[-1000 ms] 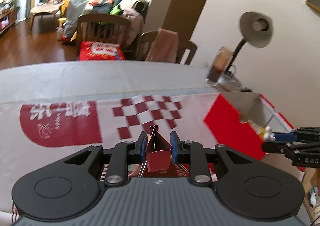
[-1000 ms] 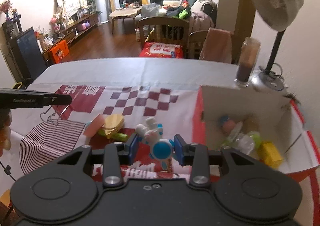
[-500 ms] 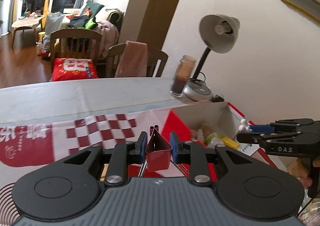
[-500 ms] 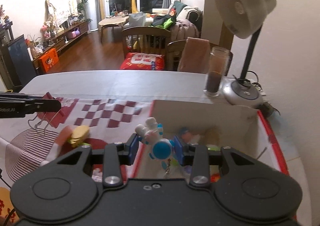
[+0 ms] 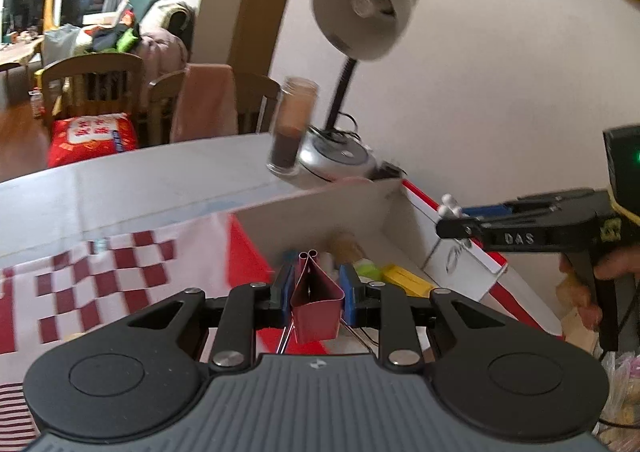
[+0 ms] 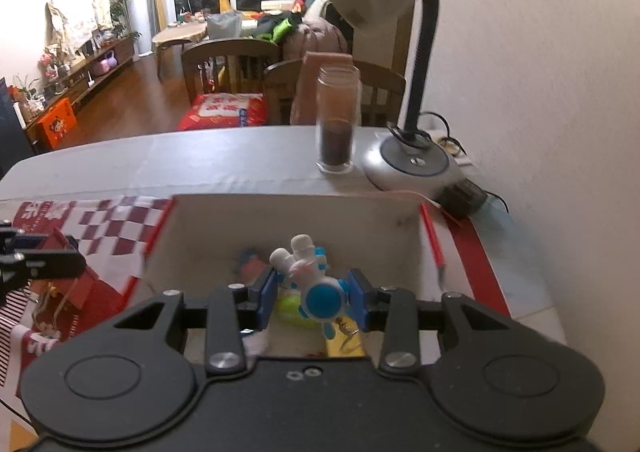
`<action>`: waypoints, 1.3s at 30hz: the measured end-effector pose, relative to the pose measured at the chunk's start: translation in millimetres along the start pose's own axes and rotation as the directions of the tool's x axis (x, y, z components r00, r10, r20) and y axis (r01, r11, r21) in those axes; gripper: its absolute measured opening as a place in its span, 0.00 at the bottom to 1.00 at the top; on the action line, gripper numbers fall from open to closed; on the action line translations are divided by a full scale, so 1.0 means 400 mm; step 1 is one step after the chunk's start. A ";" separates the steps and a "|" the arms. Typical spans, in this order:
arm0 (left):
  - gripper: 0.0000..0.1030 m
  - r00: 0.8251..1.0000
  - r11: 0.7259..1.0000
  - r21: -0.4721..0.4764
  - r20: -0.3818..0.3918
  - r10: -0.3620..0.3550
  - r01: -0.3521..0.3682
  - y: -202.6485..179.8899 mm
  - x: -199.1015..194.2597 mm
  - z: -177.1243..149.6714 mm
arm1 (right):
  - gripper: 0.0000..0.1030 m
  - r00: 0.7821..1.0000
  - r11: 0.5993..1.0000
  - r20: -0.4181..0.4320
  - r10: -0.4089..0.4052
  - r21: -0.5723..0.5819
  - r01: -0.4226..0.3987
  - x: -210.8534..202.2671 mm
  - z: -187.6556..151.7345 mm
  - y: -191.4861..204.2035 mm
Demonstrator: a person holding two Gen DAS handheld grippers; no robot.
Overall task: Organize rigid objects
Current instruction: 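Carry the binder clip with left gripper while right gripper carries the keychain into the box, then open left gripper to drop the binder clip while right gripper releases the keychain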
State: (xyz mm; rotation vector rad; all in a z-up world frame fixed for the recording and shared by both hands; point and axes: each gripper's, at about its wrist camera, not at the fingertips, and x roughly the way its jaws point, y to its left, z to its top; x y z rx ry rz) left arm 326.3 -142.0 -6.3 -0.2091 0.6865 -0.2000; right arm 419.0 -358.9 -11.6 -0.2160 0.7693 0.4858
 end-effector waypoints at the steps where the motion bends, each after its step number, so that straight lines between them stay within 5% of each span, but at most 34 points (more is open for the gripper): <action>1: 0.23 1.000 1.000 0.004 -0.017 -0.006 0.006 -0.015 0.021 0.001 | 0.36 1.000 1.000 -0.011 0.002 0.002 -0.002 0.011 -0.002 -0.012; 16: 0.23 0.979 0.995 0.091 -0.194 0.063 -0.046 -0.126 0.267 -0.024 | 0.36 0.991 0.998 -0.121 0.059 0.006 -0.059 0.133 -0.067 -0.092; 39: 0.23 0.934 0.992 0.086 -0.340 0.114 -0.090 -0.142 0.391 -0.049 | 0.42 0.973 0.990 -0.219 0.075 -0.099 -0.099 0.210 -0.089 -0.061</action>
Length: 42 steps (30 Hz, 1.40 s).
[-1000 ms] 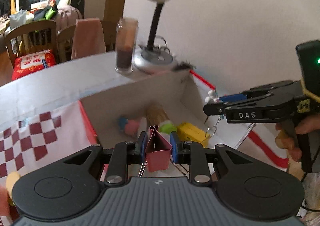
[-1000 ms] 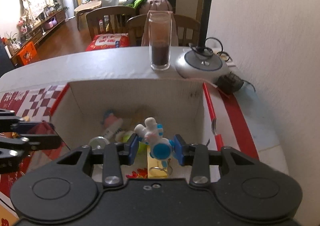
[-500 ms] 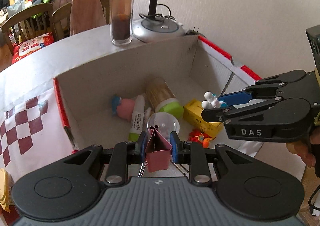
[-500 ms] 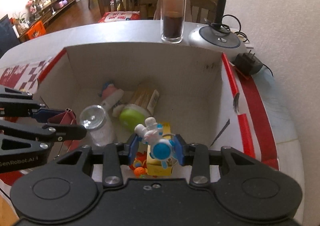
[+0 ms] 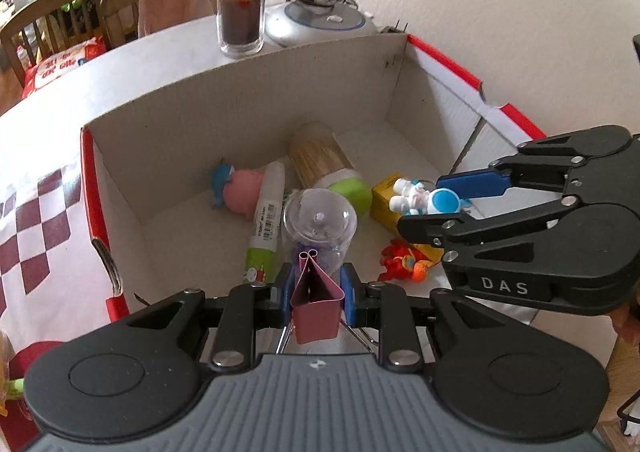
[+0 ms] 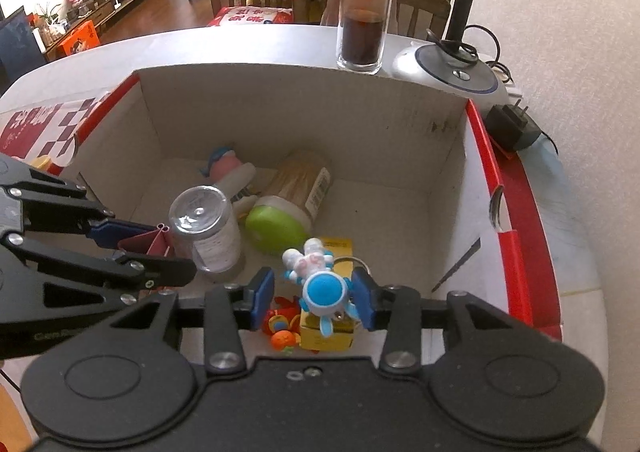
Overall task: Organize rigid objects
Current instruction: 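Open left gripper to drop the binder clip while right gripper releases the keychain, then withdraw both grippers from the box back toward the table items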
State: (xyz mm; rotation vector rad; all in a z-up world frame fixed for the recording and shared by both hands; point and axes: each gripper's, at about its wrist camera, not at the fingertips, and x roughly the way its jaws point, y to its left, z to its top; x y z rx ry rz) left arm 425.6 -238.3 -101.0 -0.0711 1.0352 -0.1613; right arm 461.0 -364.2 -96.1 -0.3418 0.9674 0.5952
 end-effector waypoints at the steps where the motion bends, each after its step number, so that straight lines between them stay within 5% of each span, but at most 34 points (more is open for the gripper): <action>1: 0.23 1.000 1.000 -0.007 -0.002 0.000 0.000 0.001 0.000 0.001 | 0.42 1.000 1.000 -0.003 0.002 0.003 -0.002 0.000 0.001 0.000; 22: 0.30 1.000 1.000 -0.007 0.010 0.013 -0.013 -0.001 -0.025 -0.005 | 0.68 1.000 1.000 -0.005 0.018 0.020 -0.018 -0.055 0.000 -0.005; 32: 0.52 0.995 1.000 -0.029 0.104 -0.006 0.009 0.015 -0.108 -0.009 | 0.75 0.999 0.999 0.046 0.016 0.032 -0.017 -0.128 0.011 0.001; 42: 0.55 0.975 0.999 -0.043 0.222 -0.010 0.020 0.073 -0.241 -0.043 | 0.84 0.993 1.000 0.119 0.029 -0.011 -0.028 -0.216 0.039 0.074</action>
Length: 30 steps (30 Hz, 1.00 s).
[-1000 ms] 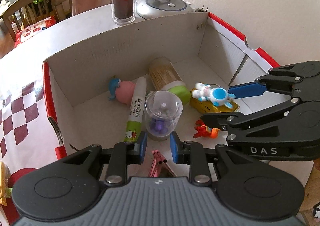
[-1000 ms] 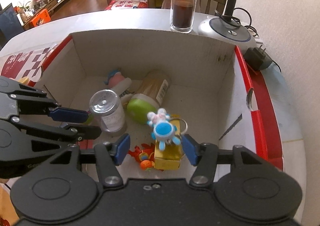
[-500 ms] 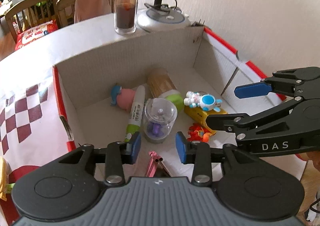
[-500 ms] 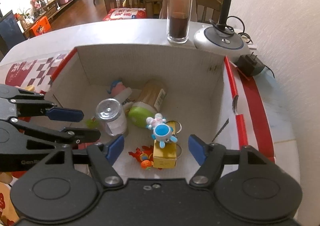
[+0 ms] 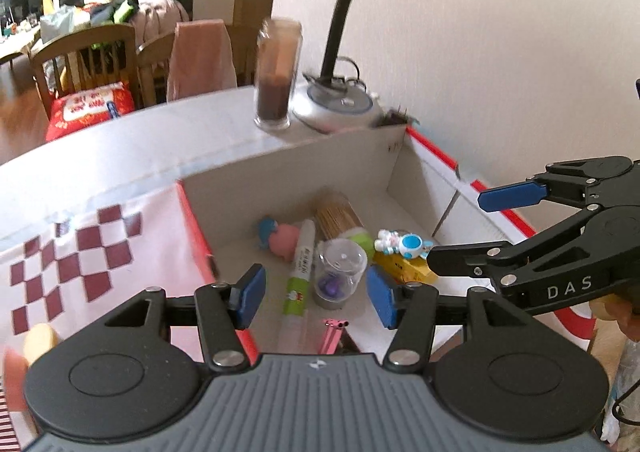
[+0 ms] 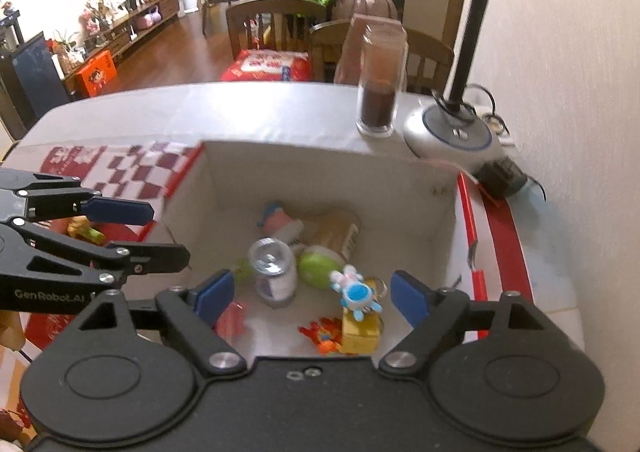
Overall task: Organize rigid objects
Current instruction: 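Withdraw both grippers from the box back toward the table items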
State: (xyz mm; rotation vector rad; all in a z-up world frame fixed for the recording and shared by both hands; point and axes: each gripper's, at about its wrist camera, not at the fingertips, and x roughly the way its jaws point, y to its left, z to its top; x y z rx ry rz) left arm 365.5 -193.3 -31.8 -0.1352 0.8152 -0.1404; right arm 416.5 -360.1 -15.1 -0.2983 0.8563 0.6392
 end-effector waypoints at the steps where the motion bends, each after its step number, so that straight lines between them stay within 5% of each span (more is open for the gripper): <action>1: 0.58 1.000 1.000 -0.003 0.012 0.001 -0.001 0.008 -0.016 -0.001 | 0.87 1.000 1.000 0.009 0.003 -0.002 -0.003 -0.008 0.005 0.011; 3: 0.65 0.999 1.000 -0.009 0.043 0.003 -0.002 0.027 -0.052 -0.008 | 0.91 1.000 1.000 0.026 0.006 -0.008 -0.006 -0.024 0.013 0.036; 8: 0.65 0.996 1.000 -0.021 0.087 0.015 -0.014 0.084 -0.130 -0.030 | 0.99 0.998 1.000 0.061 0.018 -0.023 -0.017 -0.051 0.023 0.106; 30: 0.80 0.971 0.981 -0.113 0.164 0.173 -0.155 0.462 -0.376 -0.196 | 1.00 0.992 0.996 0.090 0.084 -0.019 -0.083 -0.024 0.024 0.461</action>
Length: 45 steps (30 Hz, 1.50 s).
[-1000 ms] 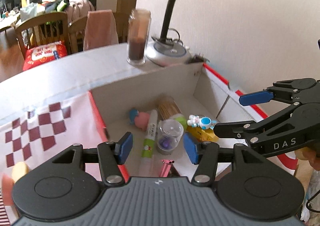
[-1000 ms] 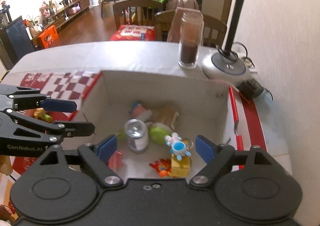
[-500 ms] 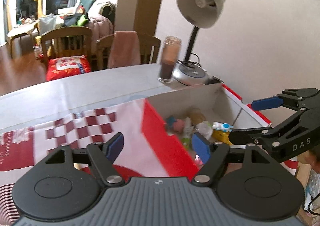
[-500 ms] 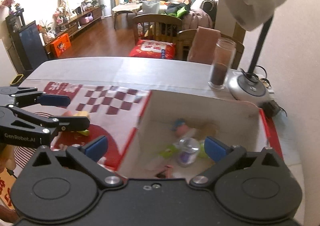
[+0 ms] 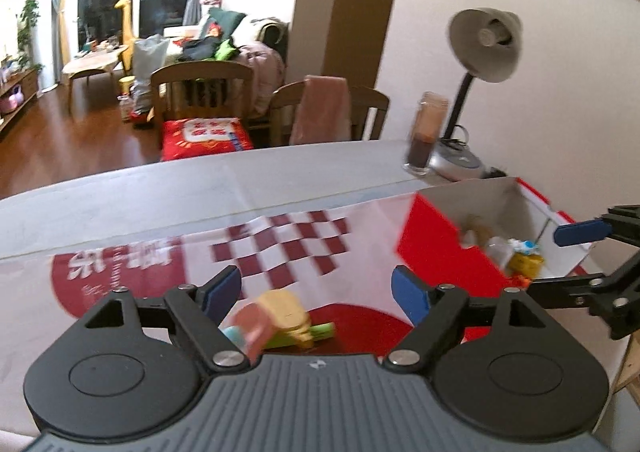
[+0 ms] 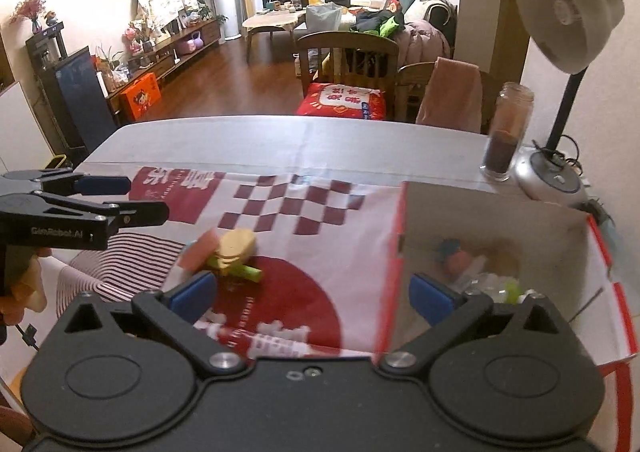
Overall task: Organize rigid objects
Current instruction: 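Withdraw both grippers from the box back toward the table items, then grasp the teal pencil sharpener with left gripper while right gripper grasps the yellow correction tape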
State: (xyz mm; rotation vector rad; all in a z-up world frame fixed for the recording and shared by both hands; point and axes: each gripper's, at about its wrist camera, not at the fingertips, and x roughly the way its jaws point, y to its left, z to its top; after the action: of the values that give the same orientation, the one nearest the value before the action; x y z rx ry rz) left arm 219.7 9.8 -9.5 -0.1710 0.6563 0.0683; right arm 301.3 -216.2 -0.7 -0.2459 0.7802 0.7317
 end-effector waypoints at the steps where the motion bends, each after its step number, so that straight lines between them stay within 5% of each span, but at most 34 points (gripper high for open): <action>1: 0.80 1.000 1.000 -0.006 -0.004 0.007 -0.007 0.021 0.000 -0.006 | 1.00 1.000 1.000 0.000 0.000 0.001 0.000 0.006 0.001 0.011; 10: 0.80 0.999 0.999 -0.016 -0.013 0.048 -0.048 0.150 0.023 -0.087 | 1.00 1.000 0.999 -0.005 0.013 -0.048 -0.013 0.087 0.004 0.121; 22: 0.80 0.997 1.000 -0.004 -0.080 -0.018 0.018 0.190 0.141 -0.176 | 0.99 0.996 0.999 -0.087 -0.013 -0.039 0.009 0.251 0.030 0.154; 28: 0.80 0.994 0.993 -0.097 -0.080 -0.068 0.060 0.243 0.166 -0.179 | 0.99 0.993 0.998 -0.121 -0.011 -0.058 0.004 0.302 0.033 0.153; 38: 0.79 0.993 0.989 -0.146 -0.117 -0.013 -0.004 0.305 0.224 -0.163 | 0.95 0.988 0.997 -0.152 -0.026 -0.072 0.015 0.392 0.059 0.149; 43: 0.74 0.992 0.992 -0.118 -0.116 -0.056 0.042 0.279 0.234 -0.167 | 0.92 0.984 0.995 -0.180 -0.003 -0.097 -0.015 0.436 0.059 0.168; 45: 0.59 0.990 0.993 -0.104 -0.121 -0.066 0.053 0.269 0.240 -0.167 | 0.89 0.981 0.991 -0.193 0.000 -0.132 -0.026 0.453 0.054 0.183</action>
State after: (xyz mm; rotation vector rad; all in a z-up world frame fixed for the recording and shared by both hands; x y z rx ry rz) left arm 243.0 104.4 -134.9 -0.2941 0.7723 0.0338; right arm 350.7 -61.0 -110.7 -0.4387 0.9181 0.7816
